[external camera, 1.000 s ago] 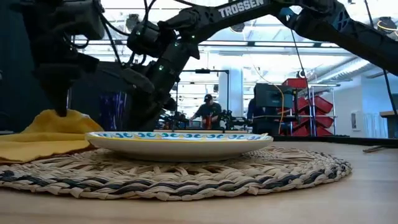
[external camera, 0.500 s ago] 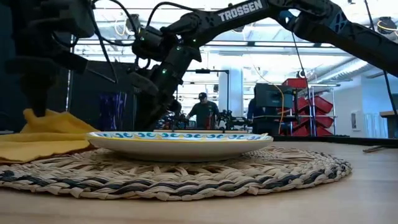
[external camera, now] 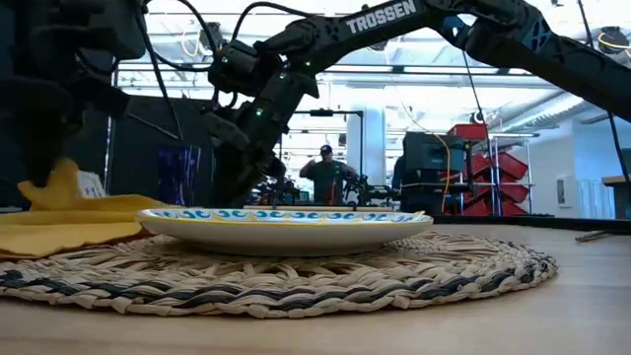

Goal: Set table place
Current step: Fold the yellow table napkin

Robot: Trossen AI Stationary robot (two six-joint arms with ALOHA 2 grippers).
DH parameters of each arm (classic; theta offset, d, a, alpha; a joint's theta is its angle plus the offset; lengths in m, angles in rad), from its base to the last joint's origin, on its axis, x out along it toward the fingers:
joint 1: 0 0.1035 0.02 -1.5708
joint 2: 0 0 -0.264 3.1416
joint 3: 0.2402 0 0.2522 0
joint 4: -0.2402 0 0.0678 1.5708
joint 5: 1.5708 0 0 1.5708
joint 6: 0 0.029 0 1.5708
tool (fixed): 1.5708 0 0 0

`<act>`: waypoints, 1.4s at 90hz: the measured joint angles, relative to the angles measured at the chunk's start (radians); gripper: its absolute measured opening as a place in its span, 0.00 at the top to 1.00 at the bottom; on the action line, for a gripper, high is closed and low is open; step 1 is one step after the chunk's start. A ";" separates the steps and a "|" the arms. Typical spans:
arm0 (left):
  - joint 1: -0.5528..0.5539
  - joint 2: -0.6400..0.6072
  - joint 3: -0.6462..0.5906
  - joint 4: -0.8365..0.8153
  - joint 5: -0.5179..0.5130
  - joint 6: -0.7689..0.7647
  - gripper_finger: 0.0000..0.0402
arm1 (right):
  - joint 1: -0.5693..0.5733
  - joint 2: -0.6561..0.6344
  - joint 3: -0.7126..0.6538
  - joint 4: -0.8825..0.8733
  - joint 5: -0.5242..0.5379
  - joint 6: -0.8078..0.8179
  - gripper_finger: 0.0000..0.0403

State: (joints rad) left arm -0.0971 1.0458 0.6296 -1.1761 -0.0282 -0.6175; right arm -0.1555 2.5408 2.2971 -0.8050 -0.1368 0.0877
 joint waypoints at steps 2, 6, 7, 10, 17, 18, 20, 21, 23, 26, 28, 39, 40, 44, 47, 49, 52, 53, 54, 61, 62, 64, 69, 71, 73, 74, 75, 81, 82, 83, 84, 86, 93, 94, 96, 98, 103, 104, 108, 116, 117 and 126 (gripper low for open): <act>0.000 0.000 0.001 0.002 0.000 0.003 0.78 | 0.000 0.000 0.000 0.000 0.000 -0.001 0.76; -0.001 0.000 0.007 0.000 0.003 0.005 0.77 | -0.002 0.000 0.000 0.001 0.000 -0.002 0.76; -0.002 0.000 0.010 -0.003 0.004 0.006 0.77 | -0.002 0.000 0.000 0.002 0.000 -0.002 0.76; -0.004 0.000 0.021 -0.014 0.007 0.014 0.77 | -0.003 0.000 0.000 0.002 0.000 -0.002 0.76; -0.004 0.000 0.057 -0.051 0.010 0.019 0.77 | -0.006 0.000 0.000 0.003 0.000 -0.002 0.76; -0.004 0.000 0.062 -0.058 0.010 0.020 0.77 | -0.007 0.000 0.000 0.003 0.000 -0.002 0.76; -0.004 0.000 0.071 -0.071 0.010 0.021 0.77 | -0.007 0.000 0.000 0.003 0.000 -0.002 0.76; -0.004 0.000 0.076 -0.078 0.010 0.021 0.77 | -0.008 0.000 0.000 0.003 0.000 -0.002 0.76; -0.004 0.000 0.086 -0.088 0.010 0.021 0.77 | -0.008 0.000 0.000 0.003 0.000 -0.002 0.76; -0.004 0.000 0.103 -0.104 0.012 0.021 0.77 | -0.009 0.000 0.000 0.003 0.001 -0.002 0.76; -0.004 0.000 0.113 -0.114 0.015 0.021 0.77 | -0.010 0.000 0.000 0.004 0.001 -0.002 0.76; -0.004 0.000 0.141 -0.152 0.030 0.010 0.77 | -0.010 0.000 0.000 0.016 0.001 -0.002 0.76; -0.004 0.000 0.141 -0.154 0.034 0.007 0.77 | -0.010 0.000 0.000 0.017 0.001 -0.002 0.76; -0.004 0.000 0.141 -0.166 0.054 0.003 0.77 | -0.010 0.000 0.000 0.019 0.001 -0.002 0.76; -0.004 0.000 0.141 -0.175 0.068 0.003 0.77 | -0.010 0.000 0.000 0.022 0.001 -0.002 0.76; -0.004 0.000 0.141 -0.180 0.076 0.002 0.77 | -0.010 0.000 0.000 0.024 0.001 -0.003 0.76; -0.004 0.000 0.141 -0.186 0.089 -0.001 0.77 | -0.011 0.000 0.000 0.026 0.001 -0.003 0.76; -0.004 0.000 0.141 -0.188 0.092 -0.003 0.77 | -0.011 0.000 0.000 0.027 0.001 -0.003 0.76; -0.004 0.000 0.141 -0.189 0.097 -0.003 0.77 | -0.011 0.000 0.000 0.028 0.001 -0.003 0.76; -0.004 0.000 0.141 -0.196 0.120 -0.004 0.77 | -0.014 0.000 0.000 0.039 0.005 -0.006 0.76; -0.004 0.000 0.141 -0.196 0.122 -0.004 0.77 | -0.015 0.000 0.000 0.041 0.005 -0.006 0.76; -0.004 0.000 0.141 -0.195 0.125 -0.005 0.77 | -0.017 0.000 0.000 0.046 0.006 -0.006 0.76; -0.004 0.000 0.141 -0.196 0.129 -0.005 0.77 | -0.022 0.000 0.000 0.067 0.007 -0.006 0.76; -0.004 0.000 0.141 -0.195 0.130 -0.005 0.77 | -0.023 0.000 0.000 0.081 0.007 -0.006 0.76; -0.004 0.000 0.141 -0.195 0.130 -0.005 0.77 | -0.024 0.000 0.000 0.095 0.007 -0.008 0.76; -0.004 0.000 0.141 -0.195 0.130 -0.005 0.77 | -0.026 0.000 0.000 0.103 0.007 -0.009 0.76; -0.004 0.000 0.141 -0.195 0.130 -0.005 0.77 | -0.027 0.000 0.000 0.112 0.007 -0.010 0.76; -0.004 0.000 0.141 -0.195 0.130 -0.005 0.77 | -0.032 0.000 0.000 0.162 0.007 -0.007 0.76; -0.004 0.000 0.141 -0.195 0.130 -0.003 0.77 | -0.033 0.000 0.000 0.171 0.007 -0.005 0.77; -0.004 0.000 0.141 -0.195 0.130 0.000 0.77 | -0.035 0.000 0.000 0.179 0.006 -0.003 0.77; -0.005 0.000 0.141 -0.194 0.129 0.003 0.77 | -0.035 0.000 0.000 0.186 0.005 -0.001 0.77; -0.008 0.000 0.141 -0.192 0.126 0.009 0.77 | -0.035 0.000 0.000 0.198 0.004 0.001 0.78; -0.029 -0.012 0.140 -0.167 0.082 0.018 0.77 | -0.038 0.000 0.000 0.221 0.000 0.002 0.82; -0.034 -0.017 0.140 -0.161 0.075 0.018 0.77 | -0.038 0.000 0.000 0.222 -0.001 0.002 0.83; -0.041 -0.030 0.140 -0.147 0.061 0.018 0.77 | -0.038 0.000 0.000 0.223 -0.006 0.002 0.84; -0.048 -0.046 0.140 -0.130 0.050 0.016 0.77 | -0.038 0.000 0.000 0.223 -0.014 0.000 0.85; -0.066 -0.099 0.146 -0.086 0.022 0.000 0.77 | -0.038 0.001 0.000 0.226 -0.030 -0.005 0.87; -0.070 -0.112 0.149 -0.074 0.016 -0.002 0.77 | -0.038 0.001 0.000 0.227 -0.032 -0.007 0.88; -0.084 -0.168 0.161 -0.015 -0.005 -0.011 0.77 | -0.038 0.001 0.000 0.229 -0.047 -0.016 0.89; -0.113 -0.303 0.176 0.097 -0.078 -0.039 0.77 | -0.038 0.001 0.000 0.234 -0.078 -0.020 0.91; -0.116 -0.320 0.176 0.110 -0.090 -0.044 0.77 | -0.038 0.001 0.000 0.234 -0.084 -0.020 0.91; -0.145 -0.469 0.177 0.189 -0.211 -0.074 0.77 | -0.038 0.001 0.000 0.196 -0.171 -0.021 0.90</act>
State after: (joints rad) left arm -0.2417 0.5765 0.8070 -0.9867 -0.2394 -0.6918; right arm -0.1932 2.5416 2.2967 -0.6092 -0.3077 0.0668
